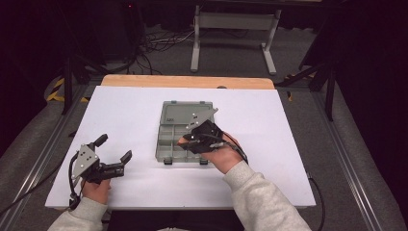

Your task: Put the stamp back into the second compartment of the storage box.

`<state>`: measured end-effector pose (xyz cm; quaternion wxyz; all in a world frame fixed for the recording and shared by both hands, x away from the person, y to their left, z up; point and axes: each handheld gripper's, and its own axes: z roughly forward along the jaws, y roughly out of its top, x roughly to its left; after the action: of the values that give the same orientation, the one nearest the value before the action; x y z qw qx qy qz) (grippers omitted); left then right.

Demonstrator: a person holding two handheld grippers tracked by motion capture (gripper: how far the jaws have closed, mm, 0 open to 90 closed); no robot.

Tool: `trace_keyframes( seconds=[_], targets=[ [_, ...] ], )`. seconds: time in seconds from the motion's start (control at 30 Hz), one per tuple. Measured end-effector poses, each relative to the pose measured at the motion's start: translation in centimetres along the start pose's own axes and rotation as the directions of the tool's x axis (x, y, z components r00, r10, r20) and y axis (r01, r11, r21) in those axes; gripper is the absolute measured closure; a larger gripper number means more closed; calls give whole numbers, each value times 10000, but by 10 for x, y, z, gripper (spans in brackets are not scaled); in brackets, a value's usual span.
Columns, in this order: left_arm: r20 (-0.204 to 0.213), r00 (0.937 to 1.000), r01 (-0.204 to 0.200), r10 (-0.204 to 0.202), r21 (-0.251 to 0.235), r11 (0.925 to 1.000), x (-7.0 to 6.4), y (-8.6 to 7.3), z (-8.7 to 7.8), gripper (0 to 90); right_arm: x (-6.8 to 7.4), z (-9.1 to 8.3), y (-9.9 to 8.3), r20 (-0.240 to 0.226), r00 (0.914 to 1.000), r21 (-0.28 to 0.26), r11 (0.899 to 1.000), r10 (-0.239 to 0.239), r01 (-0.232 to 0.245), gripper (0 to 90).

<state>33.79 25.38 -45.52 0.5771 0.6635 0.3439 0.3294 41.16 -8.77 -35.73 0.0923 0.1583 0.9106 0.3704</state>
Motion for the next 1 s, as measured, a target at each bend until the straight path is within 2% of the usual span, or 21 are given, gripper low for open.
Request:
trace_keyframes(
  seconds=[0.57, 1.0],
  targets=[
    [35, 10000, -30, 30, -23, 10000, 0, 0, 0, 5, -19, 17, 17, 351, 9988, 46, 9994, 343, -345, 663],
    [62, 10000, -32, 33, -33, 10000, 0, 0, 0, 5, -30, 36, 23, 615, 9964, 289, 9978, 584, -603, 663]
  ],
)
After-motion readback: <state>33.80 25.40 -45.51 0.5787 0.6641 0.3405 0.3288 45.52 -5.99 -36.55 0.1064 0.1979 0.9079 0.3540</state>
